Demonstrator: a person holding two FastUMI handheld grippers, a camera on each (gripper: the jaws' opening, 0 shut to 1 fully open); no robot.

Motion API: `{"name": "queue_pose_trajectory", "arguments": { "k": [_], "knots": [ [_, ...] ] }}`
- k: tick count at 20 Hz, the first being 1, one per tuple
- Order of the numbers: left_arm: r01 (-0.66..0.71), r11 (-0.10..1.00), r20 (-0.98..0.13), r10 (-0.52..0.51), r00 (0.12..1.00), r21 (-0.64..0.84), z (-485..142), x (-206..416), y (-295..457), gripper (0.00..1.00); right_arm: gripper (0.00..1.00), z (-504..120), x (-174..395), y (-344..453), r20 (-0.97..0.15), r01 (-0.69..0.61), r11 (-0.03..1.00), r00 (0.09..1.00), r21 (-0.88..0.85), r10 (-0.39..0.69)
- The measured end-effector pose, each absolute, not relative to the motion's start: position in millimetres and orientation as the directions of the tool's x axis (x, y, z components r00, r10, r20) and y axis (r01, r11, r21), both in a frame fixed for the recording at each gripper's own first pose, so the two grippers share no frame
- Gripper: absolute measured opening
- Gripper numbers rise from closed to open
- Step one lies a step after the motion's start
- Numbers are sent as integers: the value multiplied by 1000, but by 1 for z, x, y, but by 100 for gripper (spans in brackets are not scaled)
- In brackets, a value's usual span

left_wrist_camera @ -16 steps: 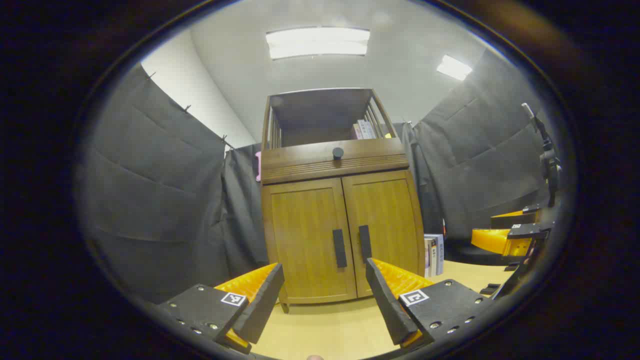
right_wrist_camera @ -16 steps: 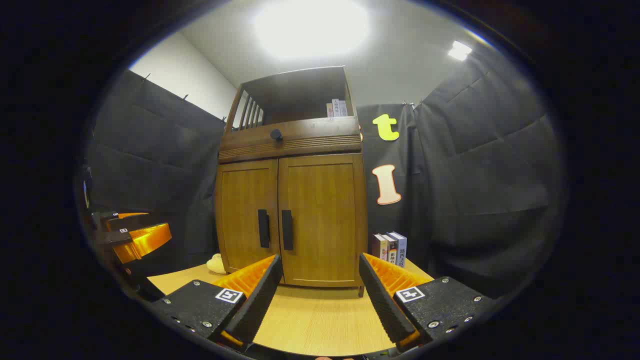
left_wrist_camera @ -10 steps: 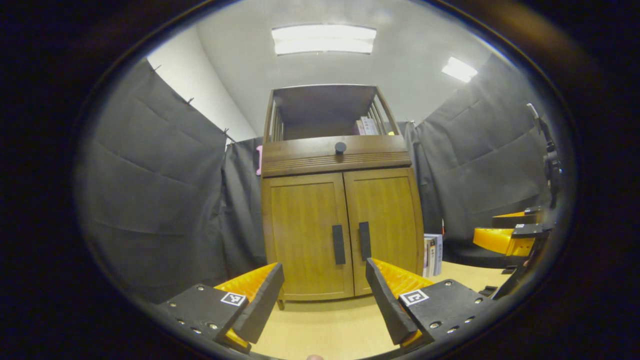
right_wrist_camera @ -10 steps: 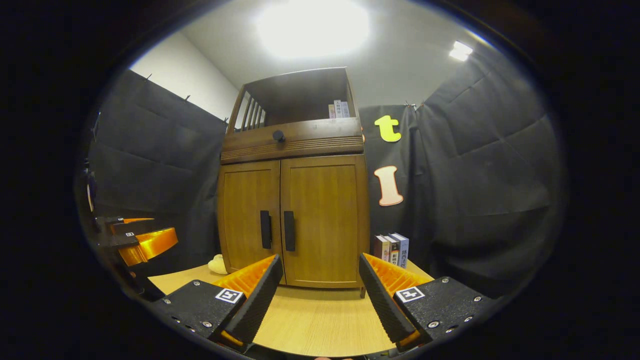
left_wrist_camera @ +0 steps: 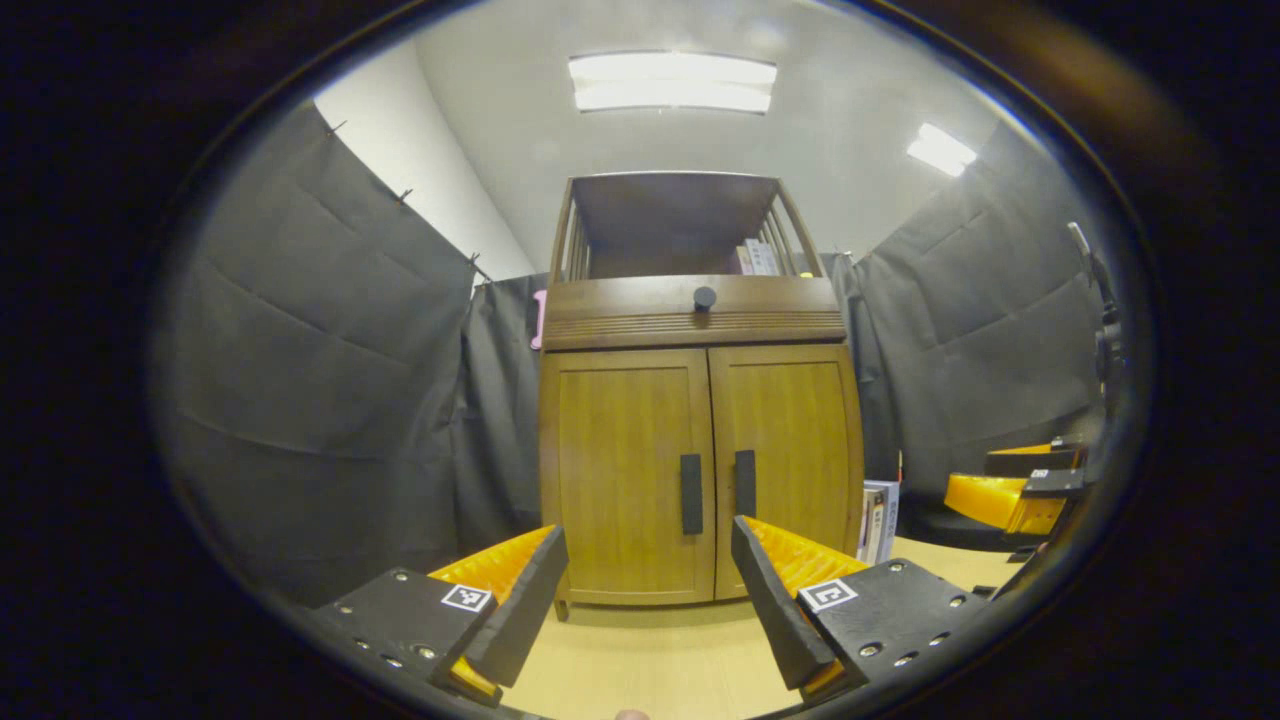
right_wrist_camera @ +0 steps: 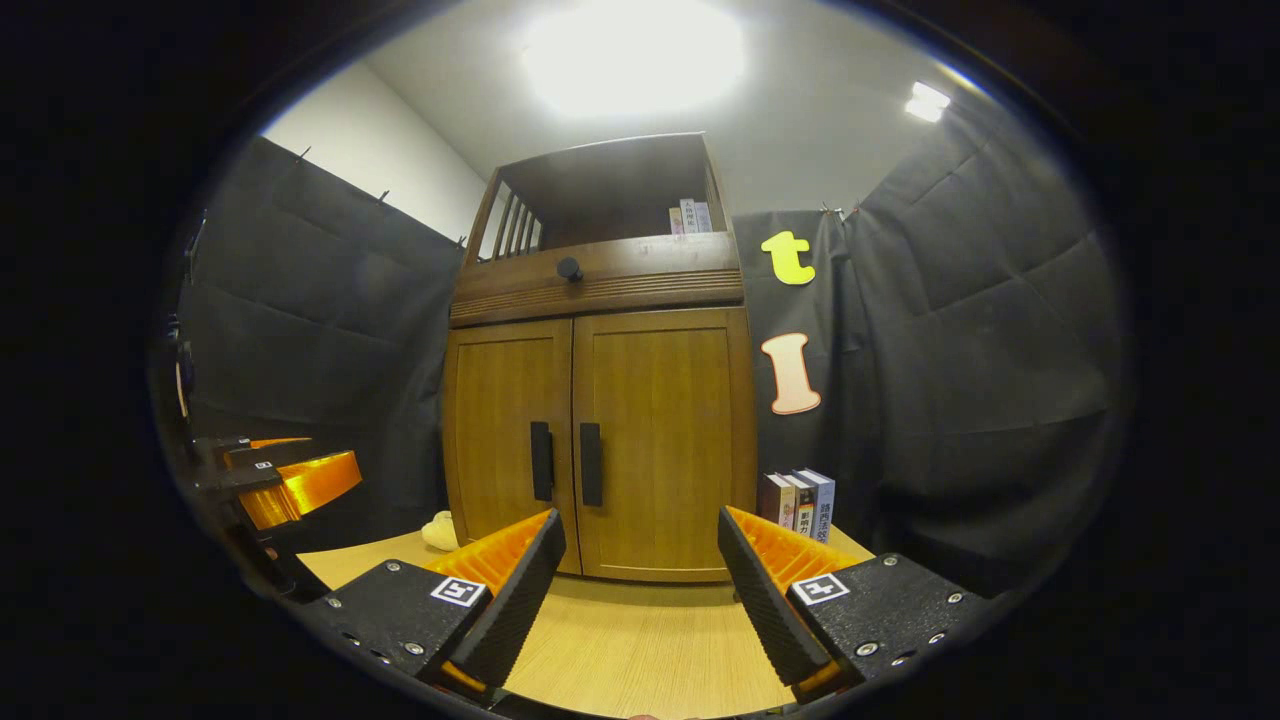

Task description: Open the right door of the double-door shoe cabinet with the right hand, and open the left door with the left hand.

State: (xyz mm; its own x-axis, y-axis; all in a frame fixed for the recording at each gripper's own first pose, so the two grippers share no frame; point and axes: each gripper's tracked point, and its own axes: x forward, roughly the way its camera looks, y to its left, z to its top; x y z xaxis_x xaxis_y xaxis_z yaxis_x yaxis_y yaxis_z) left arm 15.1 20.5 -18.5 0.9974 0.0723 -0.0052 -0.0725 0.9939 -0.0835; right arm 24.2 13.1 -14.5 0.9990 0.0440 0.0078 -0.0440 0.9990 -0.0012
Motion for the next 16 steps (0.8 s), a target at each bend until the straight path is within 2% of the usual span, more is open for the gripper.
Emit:
{"name": "queue_pose_trajectory", "arguments": {
  "k": [1, 3, 4, 5, 8, 9, 10, 11, 12, 13, 16],
  "knots": [
    [-75, 993, -9, 75, 997, -96, -23, 19, 23, 99, 95, -21, 29, 13, -4, -45, 999, 999, -2, 45],
    [-78, 989, -5, 78, 997, -123, -28, 26, 30, 99, 96, -35, 42, 7, -27, -33, 999, 999, -2, 33],
    [-78, 987, -1, 79, 997, -137, -32, 30, 33, 95, 96, -41, 50, 7, -39, -28, 1000, 999, 1, 28],
    [-72, 986, -1, 73, 997, -149, -35, 35, 34, 100, 95, -46, 58, 8, -48, -31, 999, 998, 9, 31],
    [-60, 984, -26, 56, 998, -166, -52, 59, 38, 99, 95, -63, 86, 12, -76, -43, 998, 996, 38, 46],
    [-65, 983, -33, 61, 998, -170, -56, 69, 40, 95, 95, -67, 93, 15, -87, -49, 998, 995, 29, 51],
    [-70, 982, -40, 64, 997, -176, -61, 77, 43, 99, 95, -68, 98, 18, -93, -54, 998, 994, 17, 55],
    [-70, 980, -47, 63, 997, -184, -65, 84, 45, 99, 95, -67, 104, 23, -97, -60, 998, 993, 4, 60],
    [-69, 979, -57, 59, 997, -192, -70, 88, 49, 95, 95, -66, 107, 29, -100, -71, 997, 993, -6, 70],
    [-67, 979, -70, 54, 996, -194, -74, 94, 51, 99, 95, -63, 113, 35, -102, -85, 996, 991, -11, 84],
    [-82, 981, -98, 66, 993, -174, -81, 117, 53, 99, 95, -54, 140, 46, -105, -114, 993, 988, -6, 113]
  ]
}}
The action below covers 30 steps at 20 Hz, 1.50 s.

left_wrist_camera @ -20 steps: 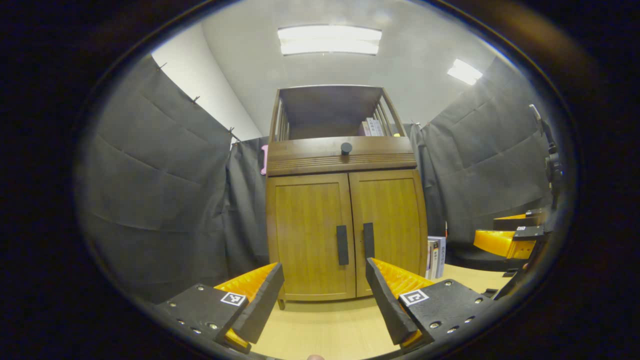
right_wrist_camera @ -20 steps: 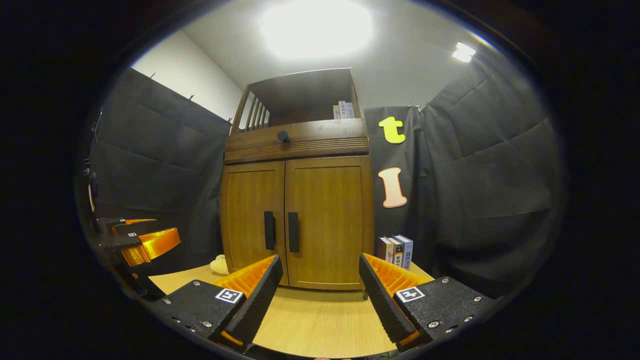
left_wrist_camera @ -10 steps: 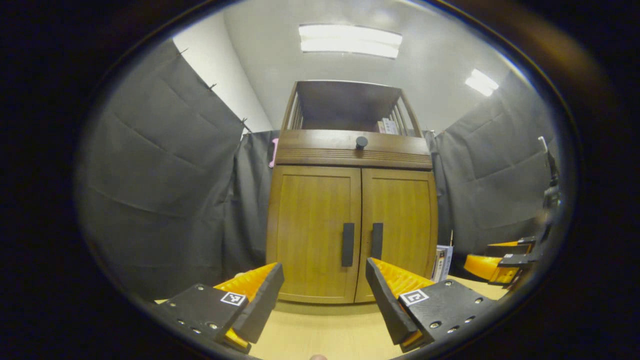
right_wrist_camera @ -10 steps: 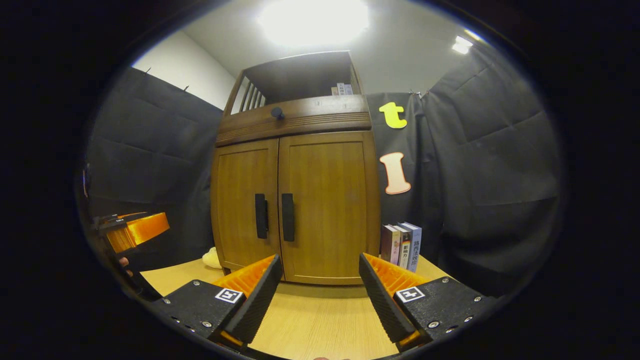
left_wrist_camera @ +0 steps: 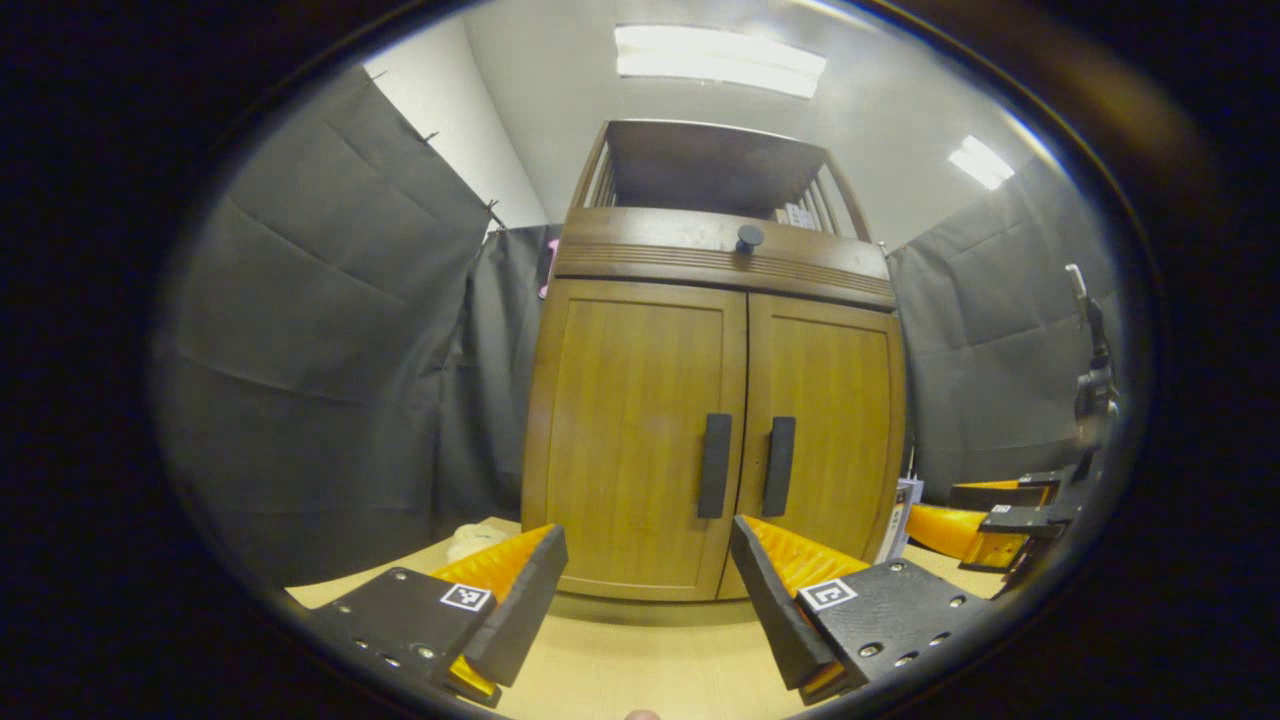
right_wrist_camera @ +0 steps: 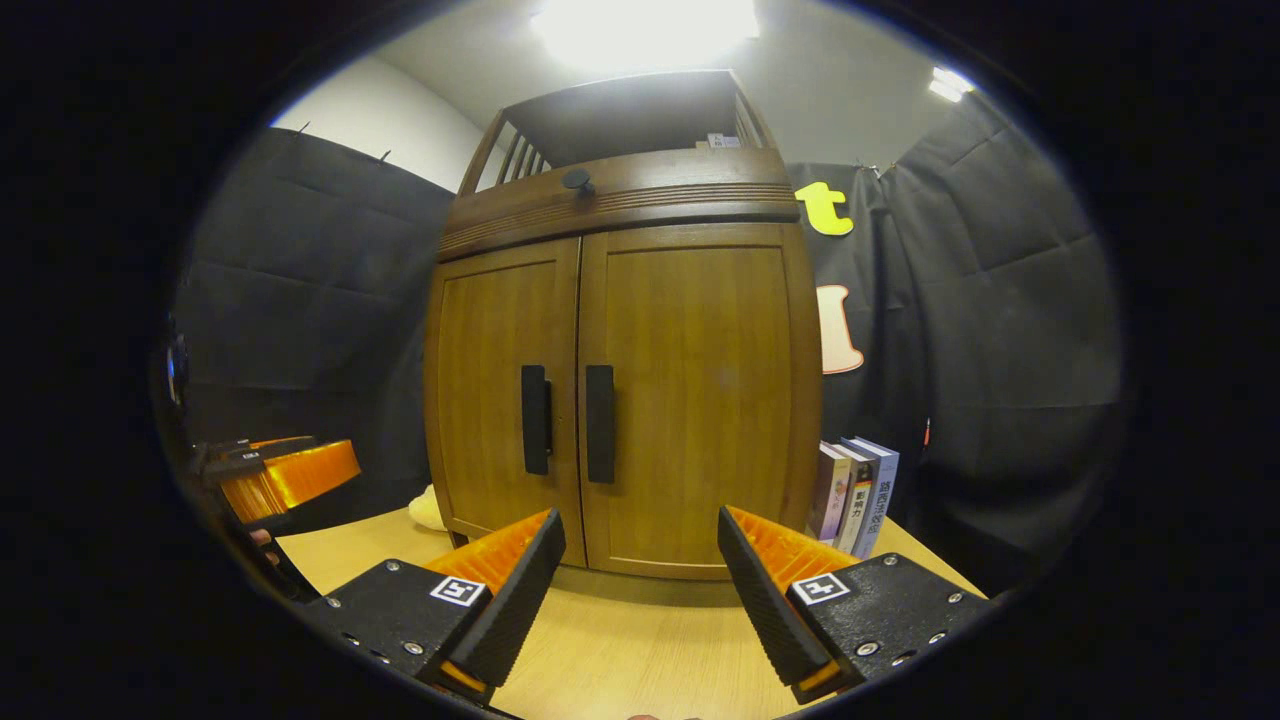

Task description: Open the right door of the double-door shoe cabinet with the right hand, and open the left door with the left hand.

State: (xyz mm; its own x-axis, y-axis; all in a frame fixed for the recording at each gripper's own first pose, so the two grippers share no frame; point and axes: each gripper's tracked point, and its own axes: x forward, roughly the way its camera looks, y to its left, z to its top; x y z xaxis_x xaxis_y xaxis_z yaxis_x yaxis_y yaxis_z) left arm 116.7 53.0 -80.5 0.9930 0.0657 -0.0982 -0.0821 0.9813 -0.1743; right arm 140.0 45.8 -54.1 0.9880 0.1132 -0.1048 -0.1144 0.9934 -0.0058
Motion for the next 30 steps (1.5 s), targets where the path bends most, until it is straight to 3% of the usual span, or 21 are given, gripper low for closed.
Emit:
{"name": "queue_pose_trajectory", "arguments": {
  "k": [2, 7, 9, 10, 11, 12, 13, 15, 16, 18, 20, 24, 27, 28, 29, 30],
  "knots": [
    [-85, 983, -112, 67, 991, -161, -89, 126, 53, 90, 95, -45, 155, 55, -96, -128, 992, 987, 2, 128],
    [-181, 953, -120, 156, 981, -245, -113, 124, 79, 99, 95, -30, 195, 73, -75, -161, 987, 984, 29, 162],
    [-175, 941, -122, 146, 982, -290, -128, 118, 87, 95, 95, -26, 210, 79, -69, -167, 986, 983, 15, 168],
    [-180, 935, -125, 148, 981, -305, -137, 114, 92, 99, 95, -28, 216, 82, -66, -170, 985, 983, 9, 170],
    [-187, 929, -126, 154, 980, -320, -143, 111, 99, 95, 95, -29, 224, 84, -66, -171, 985, 983, 8, 171],
    [-199, 921, -135, 163, 977, -334, -152, 107, 106, 99, 95, -31, 234, 88, -66, -174, 985, 982, 15, 174],
    [-212, 913, -140, 173, 975, -349, -159, 104, 114, 95, 95, -32, 242, 92, -68, -176, 984, 982, 23, 177],
    [-244, 899, -138, 207, 969, -363, -161, 86, 127, 99, 95, -32, 261, 91, -59, -152, 988, 986, 33, 154],
    [-262, 896, -141, 226, 964, -358, -161, 79, 134, 95, 95, -33, 271, 90, -57, -132, 991, 989, 36, 134],
    [-295, 898, -142, 263, 954, -325, -158, 72, 150, 99, 95, -37, 289, 91, -64, -119, 992, 991, 44, 121],
    [-324, 901, -129, 299, 945, -288, -155, 68, 165, 91, 95, -37, 302, 89, -64, -101, 994, 993, 37, 103],
    [-330, 909, -105, 314, 944, -255, -138, 54, 168, 99, 95, -44, 324, 91, -74, -86, 994, 993, 70, 92],
    [-322, 917, -90, 309, 947, -234, -129, 55, 165, 99, 91, -49, 336, 93, -88, -88, 991, 991, 101, 97],
    [-318, 919, -91, 305, 948, -235, -130, 55, 165, 95, 89, -52, 339, 93, -93, -88, 990, 991, 106, 98],
    [-315, 919, -93, 301, 949, -238, -131, 56, 166, 99, 84, -55, 341, 93, -100, -92, 990, 990, 110, 103],
    [-312, 918, -97, 297, 950, -243, -136, 59, 166, 95, 81, -57, 342, 97, -103, -109, 987, 987, 118, 121]
  ]
}}
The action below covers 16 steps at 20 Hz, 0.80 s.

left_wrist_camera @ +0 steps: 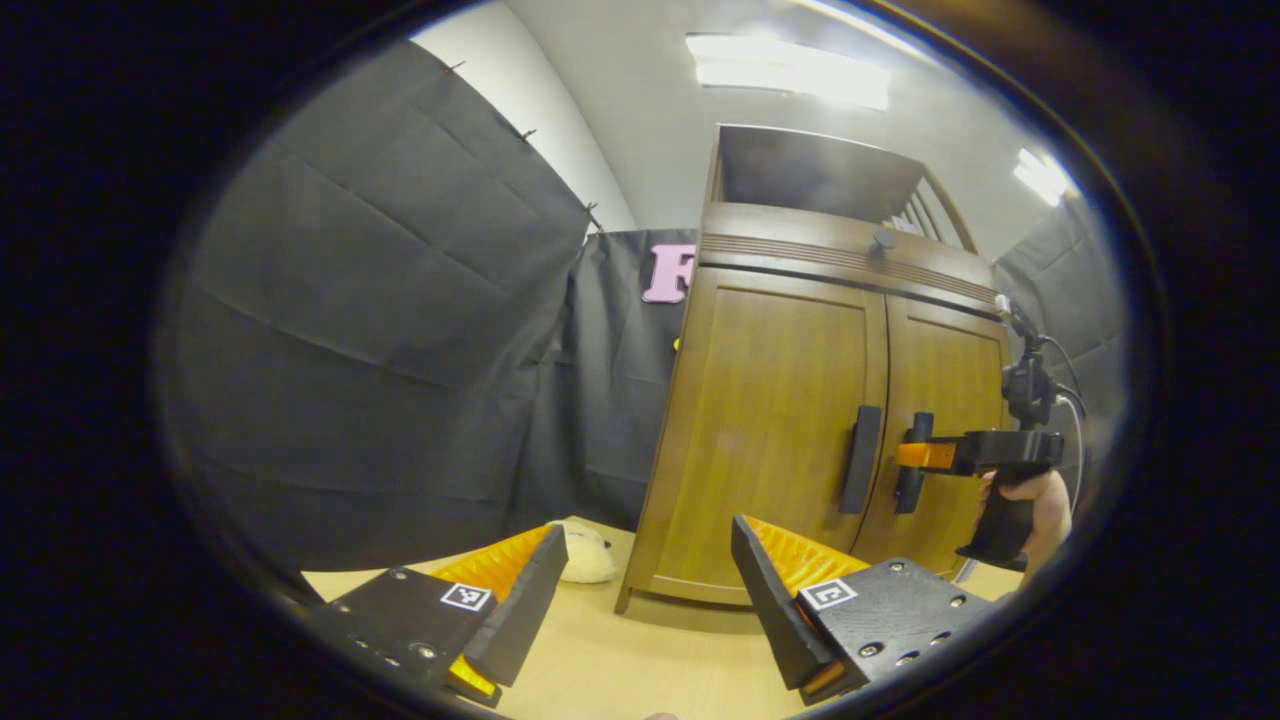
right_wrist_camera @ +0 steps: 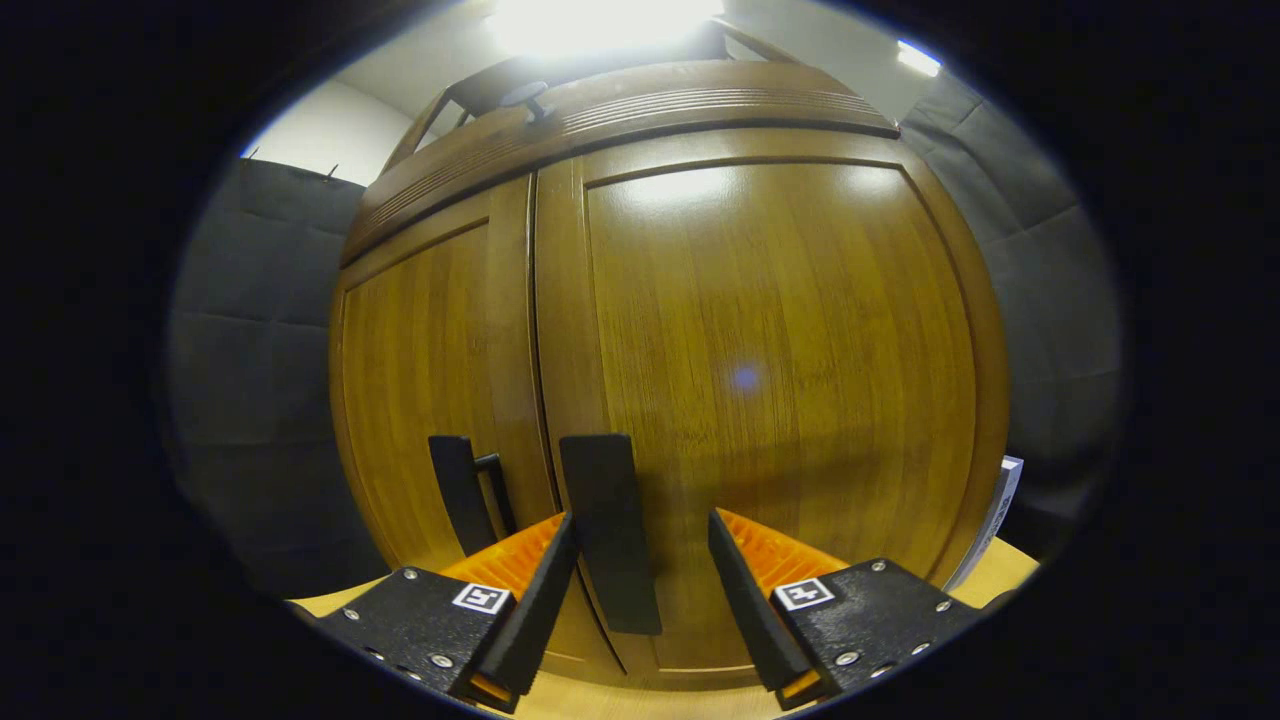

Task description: Open the right door of the double-door shoe cabinet with the right hand, and open the left door with the left hand.

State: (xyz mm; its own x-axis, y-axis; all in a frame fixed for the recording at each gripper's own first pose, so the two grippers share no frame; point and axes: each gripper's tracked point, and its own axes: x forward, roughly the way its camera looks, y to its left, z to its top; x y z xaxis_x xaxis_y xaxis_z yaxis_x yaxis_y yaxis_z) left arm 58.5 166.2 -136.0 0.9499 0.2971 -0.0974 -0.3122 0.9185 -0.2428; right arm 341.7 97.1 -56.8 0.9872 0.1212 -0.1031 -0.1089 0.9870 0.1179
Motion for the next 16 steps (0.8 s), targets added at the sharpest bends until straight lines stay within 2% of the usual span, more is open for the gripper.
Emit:
{"name": "queue_pose_trajectory", "arguments": {
  "k": [1, 3, 5, 6, 8, 9, 10, 13, 15, 16],
  "knots": [
    [-309, 918, -102, 293, 951, -247, -138, 60, 166, 95, 66, -56, 340, 104, -105, -130, 982, 984, 136, 145],
    [-306, 920, -111, 287, 952, -246, -141, 64, 166, 95, 44, -57, 342, 109, -109, -145, 976, 980, 160, 164],
    [-302, 923, -117, 281, 953, -239, -138, 66, 165, 99, 34, -56, 340, 108, -104, -154, 980, 980, 123, 167],
    [-300, 924, -118, 279, 953, -236, -137, 68, 164, 99, 33, -56, 338, 108, -101, -163, 981, 980, 108, 174],
    [-300, 924, -118, 279, 953, -236, -136, 74, 165, 99, 22, -56, 337, 109, -101, -181, 979, 977, 99, 190],
    [-300, 924, -120, 279, 953, -239, -137, 77, 165, 95, 18, -57, 337, 110, -108, -193, 976, 973, 103, 203],
    [-299, 923, -125, 276, 953, -240, -141, 78, 164, 90, 19, -56, 332, 110, -108, -203, 973, 971, 107, 215],
    [-292, 934, -149, 265, 953, -207, -138, 87, 162, 90, 18, -55, 320, 110, -111, -234, 966, 963, 110, 246],
    [-286, 944, -156, 261, 953, -167, -130, 92, 156, 99, 17, -54, 309, 111, -110, -255, 961, 958, 106, 266],
    [-283, 947, -160, 258, 953, -155, -129, 91, 153, 99, 17, -53, 303, 110, -106, -268, 958, 955, 106, 279]
  ]
}}
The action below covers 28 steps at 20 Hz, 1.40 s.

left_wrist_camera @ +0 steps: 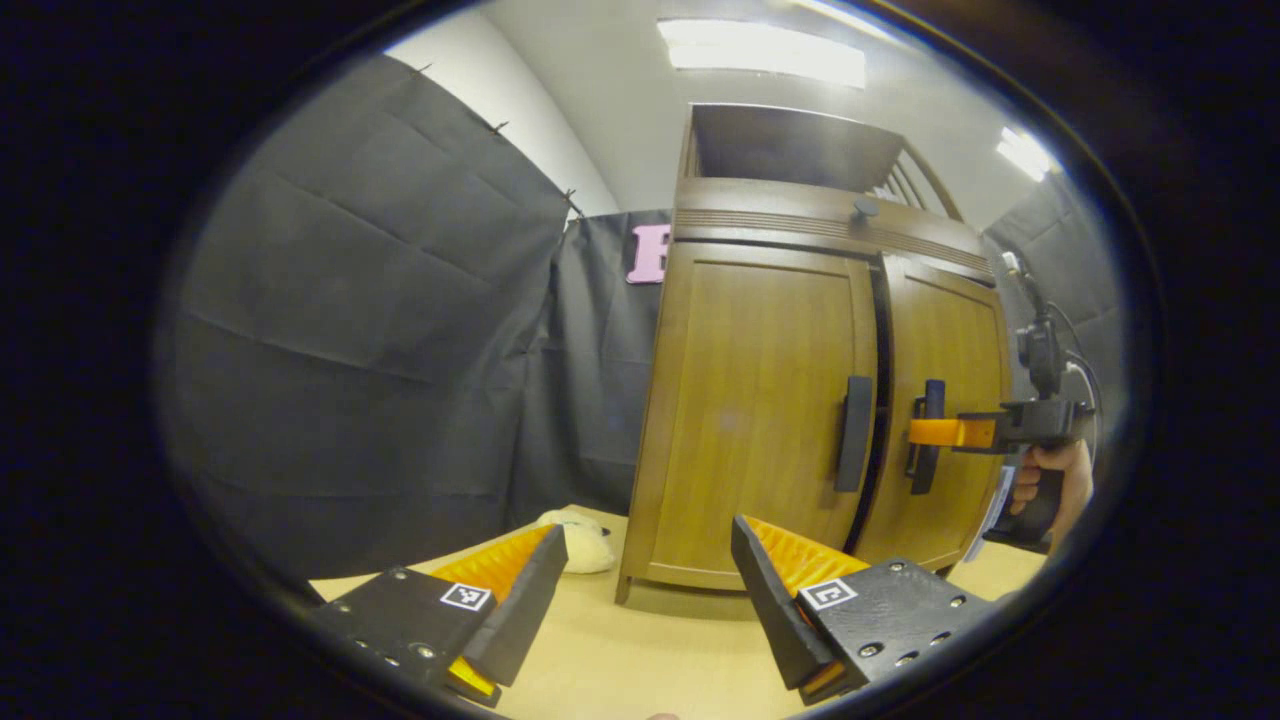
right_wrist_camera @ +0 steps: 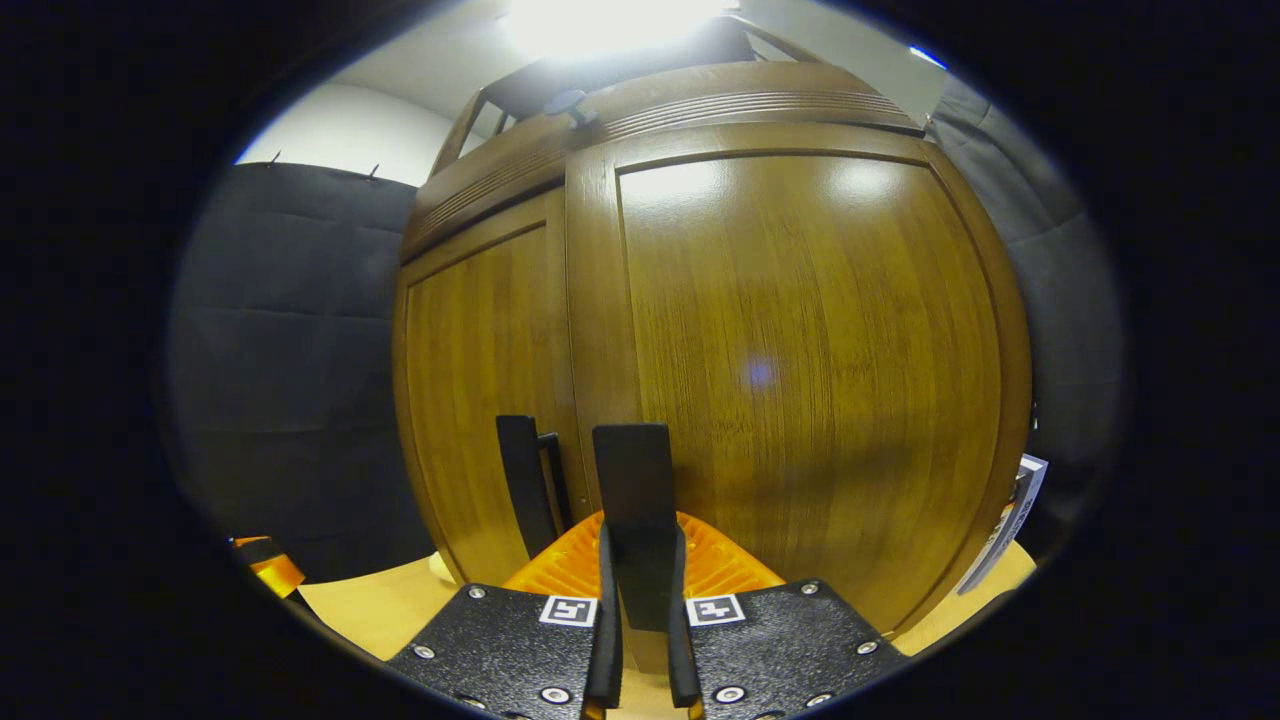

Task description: Open the right door of the double-door shoe cabinet with the right hand, and open the left door with the left hand.

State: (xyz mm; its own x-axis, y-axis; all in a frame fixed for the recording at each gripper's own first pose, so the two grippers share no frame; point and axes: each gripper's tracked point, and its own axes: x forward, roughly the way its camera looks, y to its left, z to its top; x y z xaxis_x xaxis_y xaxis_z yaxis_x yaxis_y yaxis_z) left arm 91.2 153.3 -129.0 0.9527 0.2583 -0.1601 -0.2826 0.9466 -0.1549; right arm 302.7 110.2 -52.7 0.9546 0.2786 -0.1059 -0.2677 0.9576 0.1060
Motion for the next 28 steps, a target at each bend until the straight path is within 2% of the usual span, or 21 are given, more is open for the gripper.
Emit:
{"name": "queue_pose_trajectory", "arguments": {
  "k": [1, 2, 5, 8, 9, 13, 19, 20, 28],
  "knots": [
    [-279, 948, -165, 254, 953, -153, -129, 93, 152, 99, 17, -53, 297, 110, -103, -283, 953, 950, 106, 294],
    [-278, 948, -169, 251, 953, -158, -132, 93, 153, 95, 17, -52, 290, 110, -103, -298, 948, 945, 109, 309],
    [-261, 945, -183, 226, 957, -199, -144, 97, 156, 95, 18, -48, 270, 105, -98, -336, 934, 932, 125, 348],
    [-248, 946, -188, 210, 959, -207, -149, 97, 157, 95, 18, -35, 254, 98, -82, -361, 924, 924, 122, 372],
    [-247, 948, -188, 210, 959, -201, -147, 97, 157, 99, 17, -32, 250, 96, -80, -370, 921, 921, 124, 381],
    [-227, 954, -186, 191, 964, -197, -146, 96, 155, 99, 18, -28, 233, 85, -72, -398, 909, 910, 128, 408],
    [-204, 961, -165, 174, 971, -188, -144, 96, 152, 99, 17, -21, 207, 69, -61, -399, 911, 911, 107, 407],
    [-198, 960, -164, 167, 972, -196, -146, 97, 152, 99, 19, -22, 203, 64, -59, -396, 913, 913, 99, 403],
    [-154, 962, -189, 112, 976, -224, -151, 104, 153, 100, 18, -19, 163, 7, -55, -331, 941, 940, 75, 336]
  ]
}}
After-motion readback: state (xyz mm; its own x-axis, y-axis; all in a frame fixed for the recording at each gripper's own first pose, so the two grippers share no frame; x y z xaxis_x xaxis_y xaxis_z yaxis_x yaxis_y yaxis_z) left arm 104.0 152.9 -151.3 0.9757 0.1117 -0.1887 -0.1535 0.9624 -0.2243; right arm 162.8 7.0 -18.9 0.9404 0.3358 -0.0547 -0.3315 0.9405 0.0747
